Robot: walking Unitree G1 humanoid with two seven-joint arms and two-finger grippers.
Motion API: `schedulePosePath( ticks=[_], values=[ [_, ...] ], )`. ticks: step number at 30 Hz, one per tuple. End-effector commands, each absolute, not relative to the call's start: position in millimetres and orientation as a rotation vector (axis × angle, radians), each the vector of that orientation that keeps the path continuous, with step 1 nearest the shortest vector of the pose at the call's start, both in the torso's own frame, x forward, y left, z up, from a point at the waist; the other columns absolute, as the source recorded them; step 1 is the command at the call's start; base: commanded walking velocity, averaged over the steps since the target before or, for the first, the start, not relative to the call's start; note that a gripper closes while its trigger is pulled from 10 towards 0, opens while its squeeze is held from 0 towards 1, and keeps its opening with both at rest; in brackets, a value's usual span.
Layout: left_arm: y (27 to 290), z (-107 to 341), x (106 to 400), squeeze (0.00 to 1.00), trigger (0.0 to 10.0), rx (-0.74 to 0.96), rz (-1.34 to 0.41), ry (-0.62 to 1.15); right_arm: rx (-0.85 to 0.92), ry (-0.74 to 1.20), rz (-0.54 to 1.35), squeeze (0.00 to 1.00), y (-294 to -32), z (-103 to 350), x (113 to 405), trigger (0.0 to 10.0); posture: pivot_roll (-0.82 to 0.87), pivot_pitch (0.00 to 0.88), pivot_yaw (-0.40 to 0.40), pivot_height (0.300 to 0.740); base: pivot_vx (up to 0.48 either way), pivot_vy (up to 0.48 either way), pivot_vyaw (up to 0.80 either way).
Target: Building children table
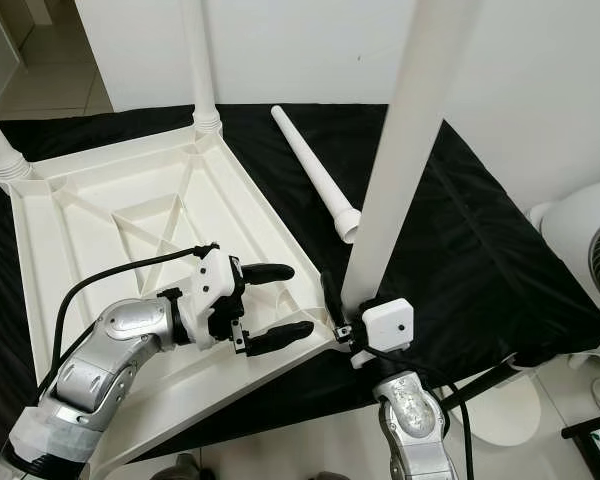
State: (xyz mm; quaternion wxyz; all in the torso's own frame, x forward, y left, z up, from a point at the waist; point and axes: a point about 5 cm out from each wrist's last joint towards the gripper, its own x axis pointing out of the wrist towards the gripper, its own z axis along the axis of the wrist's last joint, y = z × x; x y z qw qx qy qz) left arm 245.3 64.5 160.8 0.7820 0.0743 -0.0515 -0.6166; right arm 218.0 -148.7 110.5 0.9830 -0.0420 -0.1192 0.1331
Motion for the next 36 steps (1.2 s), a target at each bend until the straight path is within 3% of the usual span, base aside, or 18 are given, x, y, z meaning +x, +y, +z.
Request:
schedulePosePath(
  ticks=[1, 36],
  values=[
    [63.9, 160.5, 248.4, 0.0, 10.0, 0.167, -1.275, -0.107, -0.052, 0.037, 0.196, 0.0, -165.0, 63.8, 208.8, 10.0, 0.0, 0.044, 0.003, 0.74, 0.0, 0.0, 0.0],
    [61.5, 159.9, 246.2, 0.0, 10.0, 0.164, -1.284, -0.108, 0.189, 0.155, 0.074, 0.0, -171.5, 54.9, 212.0, 10.0, -0.01, 0.055, 0.009, 0.74, 0.0, 0.0, 0.0]
  ],
)
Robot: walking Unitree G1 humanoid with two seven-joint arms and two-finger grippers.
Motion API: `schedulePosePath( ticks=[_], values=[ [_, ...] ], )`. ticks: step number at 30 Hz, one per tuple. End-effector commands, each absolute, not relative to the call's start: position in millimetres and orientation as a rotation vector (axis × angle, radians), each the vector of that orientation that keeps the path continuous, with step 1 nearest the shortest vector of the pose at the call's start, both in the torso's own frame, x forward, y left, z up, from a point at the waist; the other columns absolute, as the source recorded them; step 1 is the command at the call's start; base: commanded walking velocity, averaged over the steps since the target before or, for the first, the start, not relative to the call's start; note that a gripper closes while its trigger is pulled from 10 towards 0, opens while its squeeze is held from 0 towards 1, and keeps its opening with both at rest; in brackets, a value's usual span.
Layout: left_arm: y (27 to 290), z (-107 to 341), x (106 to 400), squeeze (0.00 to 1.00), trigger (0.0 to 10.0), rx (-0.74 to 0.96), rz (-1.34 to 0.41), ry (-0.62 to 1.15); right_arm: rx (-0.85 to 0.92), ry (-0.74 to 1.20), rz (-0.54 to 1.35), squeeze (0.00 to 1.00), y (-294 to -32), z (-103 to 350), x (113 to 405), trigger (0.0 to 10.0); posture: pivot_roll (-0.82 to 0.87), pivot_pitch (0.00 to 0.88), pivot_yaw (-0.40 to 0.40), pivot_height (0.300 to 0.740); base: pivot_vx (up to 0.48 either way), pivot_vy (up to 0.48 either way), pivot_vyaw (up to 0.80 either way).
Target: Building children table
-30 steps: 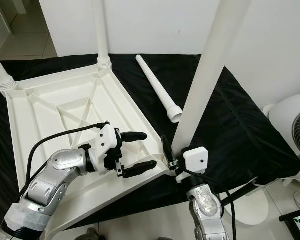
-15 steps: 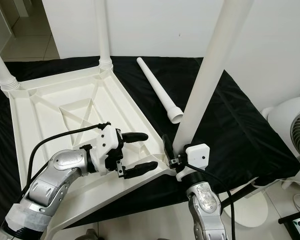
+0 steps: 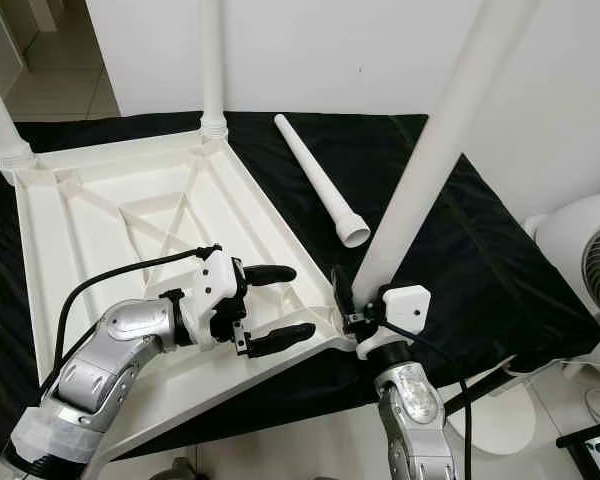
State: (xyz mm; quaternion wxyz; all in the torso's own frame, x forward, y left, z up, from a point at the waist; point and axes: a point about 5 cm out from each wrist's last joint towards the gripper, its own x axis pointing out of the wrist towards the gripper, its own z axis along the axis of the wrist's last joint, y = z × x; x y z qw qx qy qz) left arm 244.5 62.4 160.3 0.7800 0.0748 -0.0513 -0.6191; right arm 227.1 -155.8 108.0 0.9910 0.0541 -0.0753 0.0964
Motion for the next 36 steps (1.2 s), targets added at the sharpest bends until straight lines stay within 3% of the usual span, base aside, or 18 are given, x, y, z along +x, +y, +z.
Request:
schedulePosePath(
  ticks=[1, 14, 17, 20, 36],
  values=[
    [62, 160, 246, 0.0, 10.0, 0.164, -1.283, -0.108, 0.201, 0.157, 0.072, 0.0, -171, 55, 212, 10.0, -0.01, 0.055, 0.009, 0.74, 0.0, 0.0, 0.0],
    [61, 160, 247, 0.0, 10.0, 0.164, -1.281, -0.107, 0.286, 0.126, 0.046, 0.0, -175, 61, 216, 10.0, 0.0, 0.054, 0.004, 0.74, 0.0, 0.0, 0.0],
    [61, 160, 247, 0.0, 10.0, 0.163, -1.279, -0.106, 0.163, 0.103, 0.066, 0.0, -175, 64, 216, 10.0, -0.01, 0.052, 0.006, 0.74, 0.0, 0.0, 0.0],
    [60, 159, 246, 0.0, 10.0, 0.158, -1.28, -0.105, -0.038, -0.059, 0.135, 0.0, -171, 92, 221, 10.0, -0.01, 0.052, 0.009, 0.74, 0.0, 0.0, 0.0],
    [53, 160, 249, 0.0, 10.0, 0.13, -1.271, -0.105, -0.358, -0.269, 0.258, 0.0, -154, 128, 224, 10.0, -0.02, 0.042, 0.007, 0.74, 0.0, 0.0, 0.0]
  ],
)
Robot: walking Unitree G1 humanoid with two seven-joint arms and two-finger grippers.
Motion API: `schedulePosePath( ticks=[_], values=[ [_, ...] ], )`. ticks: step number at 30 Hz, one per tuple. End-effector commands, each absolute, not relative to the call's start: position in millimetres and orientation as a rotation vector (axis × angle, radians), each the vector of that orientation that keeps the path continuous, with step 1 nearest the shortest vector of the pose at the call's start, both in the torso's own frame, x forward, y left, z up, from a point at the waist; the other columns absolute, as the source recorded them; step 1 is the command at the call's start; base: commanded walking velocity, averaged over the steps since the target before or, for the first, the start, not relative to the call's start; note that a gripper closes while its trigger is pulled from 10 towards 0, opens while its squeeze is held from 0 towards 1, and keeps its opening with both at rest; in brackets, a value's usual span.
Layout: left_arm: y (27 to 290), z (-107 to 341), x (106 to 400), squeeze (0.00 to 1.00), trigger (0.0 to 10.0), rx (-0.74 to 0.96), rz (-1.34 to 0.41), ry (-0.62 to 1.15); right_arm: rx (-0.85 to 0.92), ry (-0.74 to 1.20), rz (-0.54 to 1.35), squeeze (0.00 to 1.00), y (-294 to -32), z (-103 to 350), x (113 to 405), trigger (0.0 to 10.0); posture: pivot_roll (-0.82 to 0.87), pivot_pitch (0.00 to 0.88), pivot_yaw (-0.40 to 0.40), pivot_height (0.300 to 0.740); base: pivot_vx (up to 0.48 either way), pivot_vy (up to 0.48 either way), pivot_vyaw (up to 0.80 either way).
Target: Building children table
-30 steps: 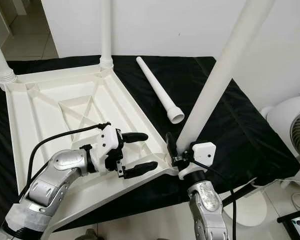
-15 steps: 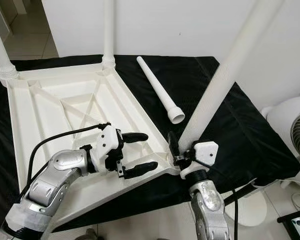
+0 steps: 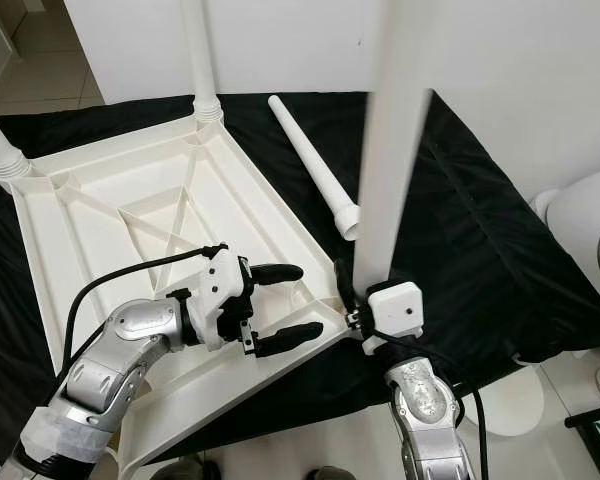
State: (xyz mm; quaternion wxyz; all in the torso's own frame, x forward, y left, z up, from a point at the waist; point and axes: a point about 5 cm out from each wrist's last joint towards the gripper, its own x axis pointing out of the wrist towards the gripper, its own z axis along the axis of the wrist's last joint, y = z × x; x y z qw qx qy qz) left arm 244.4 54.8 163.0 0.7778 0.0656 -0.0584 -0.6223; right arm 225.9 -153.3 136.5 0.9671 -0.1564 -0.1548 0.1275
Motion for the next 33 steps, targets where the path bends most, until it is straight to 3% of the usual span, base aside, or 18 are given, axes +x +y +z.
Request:
schedulePosePath(
  ticks=[1, 7, 13, 23, 33],
  values=[
    [53, 160, 249, 0.0, 10.0, 0.13, -1.271, -0.105, -0.358, -0.269, 0.258, 0.0, -154, 128, 224, 10.0, -0.02, 0.042, 0.007, 0.74, 0.0, 0.0, 0.0],
    [51, 162, 250, 0.0, 10.0, 0.115, -1.269, -0.112, -0.344, -0.3, 0.241, 0.0, -153, 134, 226, 10.0, -0.02, 0.041, 0.009, 0.74, 0.0, 0.0, 0.0],
    [49, 170, 254, 0.0, 10.0, 0.034, -1.257, -0.123, -0.11, -0.348, 0.195, 0.0, -155, 153, 227, 10.0, -0.02, 0.038, 0.013, 0.74, 0.0, 0.0, 0.0],
    [36, 176, 254, 0.0, 10.0, -0.016, -1.29, -0.149, -0.196, -0.501, 0.232, 0.0, -148, 204, 224, 10.0, -0.05, 0.027, 0.017, 0.74, 0.0, 0.0, 0.0],
    [19, 197, 265, 0.0, 10.0, -0.147, -1.315, -0.194, -0.217, -0.382, 0.168, 0.0, -175, 187, 230, 10.0, -0.05, 0.003, 0.02, 0.74, 0.0, 0.0, 0.0]
  ],
)
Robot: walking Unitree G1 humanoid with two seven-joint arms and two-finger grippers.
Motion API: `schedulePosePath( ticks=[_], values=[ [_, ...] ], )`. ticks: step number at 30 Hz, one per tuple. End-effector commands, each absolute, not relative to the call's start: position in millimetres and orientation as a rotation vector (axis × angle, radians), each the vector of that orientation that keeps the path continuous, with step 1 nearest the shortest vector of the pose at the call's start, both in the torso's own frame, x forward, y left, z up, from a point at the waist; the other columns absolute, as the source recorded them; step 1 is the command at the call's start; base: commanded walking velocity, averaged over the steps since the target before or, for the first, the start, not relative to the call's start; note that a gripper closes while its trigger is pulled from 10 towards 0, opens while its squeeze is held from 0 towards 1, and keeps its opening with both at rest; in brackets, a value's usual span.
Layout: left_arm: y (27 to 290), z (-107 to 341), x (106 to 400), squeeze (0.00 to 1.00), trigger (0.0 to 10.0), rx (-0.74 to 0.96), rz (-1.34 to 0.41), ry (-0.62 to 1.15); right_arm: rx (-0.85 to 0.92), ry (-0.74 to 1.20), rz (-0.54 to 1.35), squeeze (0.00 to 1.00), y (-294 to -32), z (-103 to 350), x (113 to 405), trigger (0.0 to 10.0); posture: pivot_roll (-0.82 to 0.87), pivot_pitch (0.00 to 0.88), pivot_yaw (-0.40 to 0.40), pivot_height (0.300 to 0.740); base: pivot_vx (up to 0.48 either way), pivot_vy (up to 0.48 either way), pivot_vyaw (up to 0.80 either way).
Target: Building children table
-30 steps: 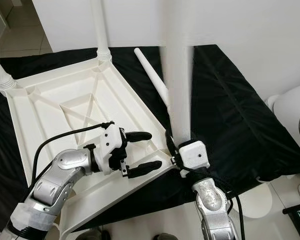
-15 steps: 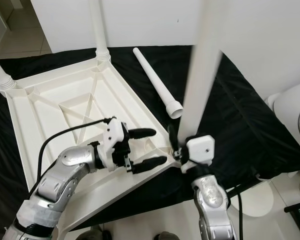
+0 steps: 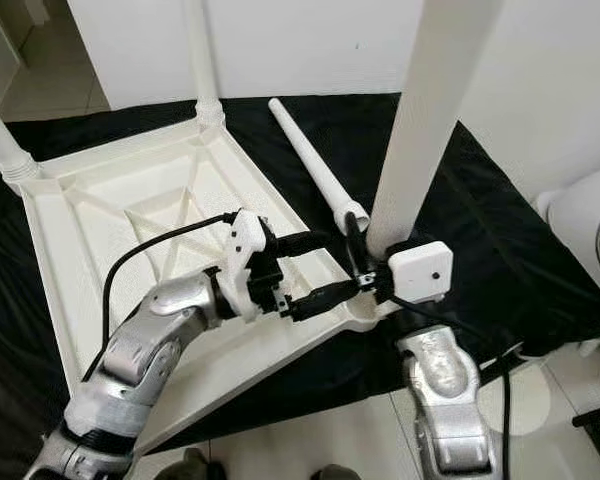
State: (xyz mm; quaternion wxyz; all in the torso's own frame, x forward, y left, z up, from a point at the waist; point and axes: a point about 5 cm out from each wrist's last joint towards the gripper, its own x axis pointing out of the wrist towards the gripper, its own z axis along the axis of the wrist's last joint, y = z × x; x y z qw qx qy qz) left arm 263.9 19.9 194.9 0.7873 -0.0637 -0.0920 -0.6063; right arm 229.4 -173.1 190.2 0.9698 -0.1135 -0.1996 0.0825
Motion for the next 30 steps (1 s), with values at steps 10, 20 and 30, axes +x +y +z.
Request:
schedulePosePath(
  ticks=[10, 20, 30],
  values=[
    [15, 218, 282, 0.03, 10.0, -0.172, -1.333, -0.255, -0.177, -0.213, 0.108, 0.0, -188, 173, 242, 10.0, -0.06, 0.0, 0.041, 0.74, 0.0, 0.0, 0.0],
    [1, 249, 289, 0.0, 10.0, -0.254, -1.389, -0.327, -0.23, -0.121, 0.319, 0.0, -162, 169, 246, 10.0, -0.08, 0.0, 0.043, 0.74, 0.0, 0.0, 0.0],
    [-9, 267, 286, 0.0, 10.0, -0.223, -1.405, -0.393, -0.262, -0.108, 0.366, 0.0, -158, 177, 252, 10.0, -0.08, 0.0, 0.04, 0.74, 0.0, 0.0, 0.0]
  ],
)
